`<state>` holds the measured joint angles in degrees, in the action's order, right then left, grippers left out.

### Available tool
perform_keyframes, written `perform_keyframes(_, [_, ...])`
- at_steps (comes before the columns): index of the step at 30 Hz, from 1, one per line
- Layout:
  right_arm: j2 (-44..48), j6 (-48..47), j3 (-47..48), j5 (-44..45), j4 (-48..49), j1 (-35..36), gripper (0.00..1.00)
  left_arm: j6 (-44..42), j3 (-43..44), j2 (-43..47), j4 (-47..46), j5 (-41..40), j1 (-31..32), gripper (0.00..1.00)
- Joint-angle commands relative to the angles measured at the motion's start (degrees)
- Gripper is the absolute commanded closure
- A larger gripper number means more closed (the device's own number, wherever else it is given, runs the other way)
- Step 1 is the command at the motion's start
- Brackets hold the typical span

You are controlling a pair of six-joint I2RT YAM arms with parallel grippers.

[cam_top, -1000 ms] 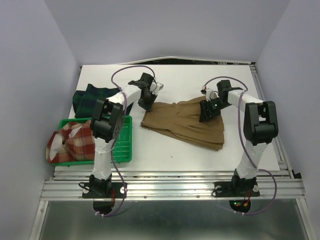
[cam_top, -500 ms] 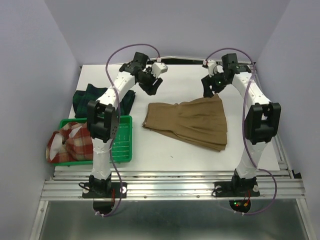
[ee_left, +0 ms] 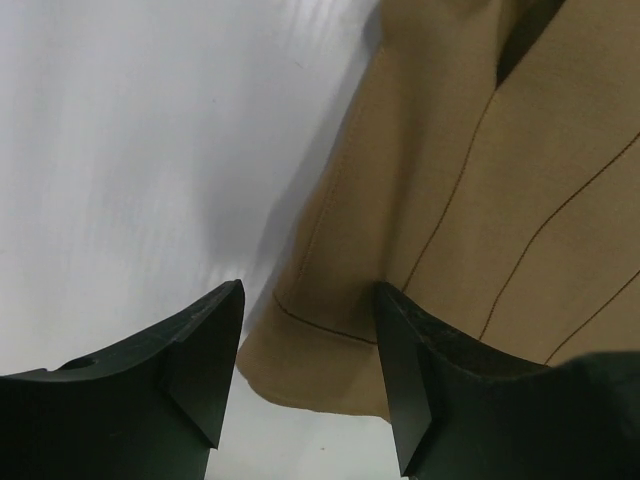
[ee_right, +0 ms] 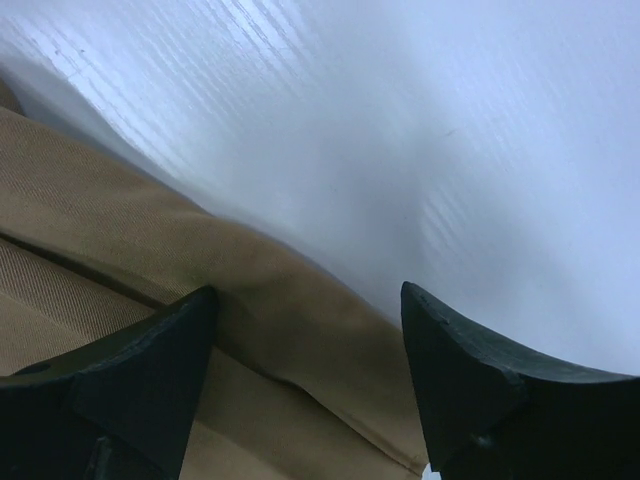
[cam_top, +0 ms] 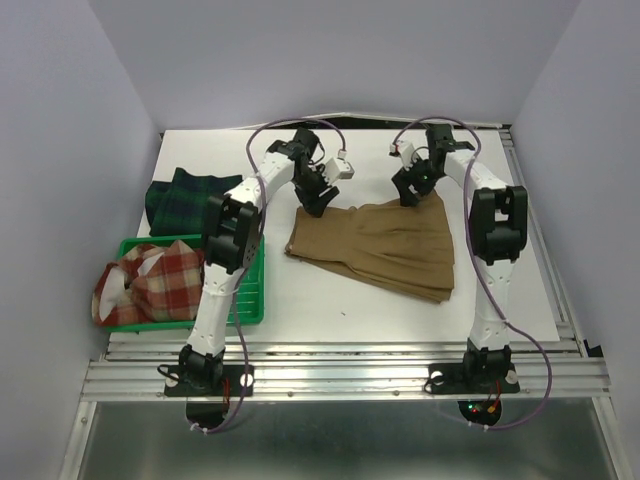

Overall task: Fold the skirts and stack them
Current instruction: Fold the skirt

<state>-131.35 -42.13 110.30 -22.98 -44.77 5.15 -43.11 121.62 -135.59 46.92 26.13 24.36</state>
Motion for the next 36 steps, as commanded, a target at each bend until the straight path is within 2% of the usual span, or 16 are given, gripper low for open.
perform_keyframes(1, [1.4,-5.2,-0.6,0.5,0.1,0.0,0.26,-2.1,-2.6,2.3,1.6,0.2,0.3,0.37])
perform_keyframes(5, [2.1,-6.7,-6.8,6.0,4.7,0.5,0.44,-1.9,-5.3,2.1,1.8,-2.0,0.3,0.53])
perform_keyframes(8, [0.1,-6.0,-8.2,13.8,8.6,0.5,0.72,-2.6,-8.1,2.4,3.4,-3.0,-0.3,0.74])
perform_keyframes(9, [-0.5,-5.4,-7.8,15.1,9.2,0.5,0.90,-2.2,-8.9,3.1,3.4,-3.3,-0.7,0.82])
perform_keyframes(10, [-1.3,-4.8,-7.4,16.4,10.5,0.5,0.98,-1.8,-10.1,3.7,3.4,-3.2,-1.2,0.89])
perform_keyframes(11, [-2.0,-3.8,-6.1,17.3,10.9,0.5,0.99,-1.5,-11.1,4.2,3.4,-3.1,-2.5,1.00])
perform_keyframes(15, [-5.1,1.5,-2.6,19.1,14.7,0.5,0.99,1.1,-17.7,8.0,2.7,-1.3,-3.4,1.00])
perform_keyframes(18, [-8.9,5.8,8.7,18.9,15.0,2.1,0.89,5.8,-22.1,10.2,1.5,2.3,-3.2,1.00])
perform_keyframes(19, [-10.1,6.8,11.6,18.8,14.5,2.1,0.71,8.2,-22.9,10.6,0.6,3.3,-3.0,1.00])
perform_keyframes(23, [-13.9,9.6,23.0,17.9,15.8,5.2,0.50,19.4,-26.9,12.0,-5.1,7.9,-2.7,1.00])
perform_keyframes(25, [-14.3,10.5,25.2,18.5,18.9,6.3,0.28,24.6,-29.4,13.6,-8.0,9.4,-1.4,1.00])
perform_keyframes(26, [-14.0,11.1,25.2,19.0,20.0,7.0,0.25,26.8,-30.1,14.3,-8.9,9.8,-0.7,1.00])
perform_keyframes(28, [-12.3,12.6,25.0,20.3,21.3,7.0,0.18,28.1,-31.9,16.3,-10.2,10.3,1.2,0.93])
perform_keyframes(29, [-11.3,13.8,23.7,21.2,21.3,7.0,0.08,28.4,-32.3,17.0,-11.2,10.3,3.4,0.85])
perform_keyframes(32, [-3.5,15.1,15.2,22.0,21.3,6.2,0.00,27.7,-34.1,20.4,-13.1,10.3,6.7,0.72])
perform_keyframes(36, [6.0,18.9,8.2,20.7,19.3,2.9,0.00,21.4,-36.4,23.4,-12.4,7.5,12.1,0.69])
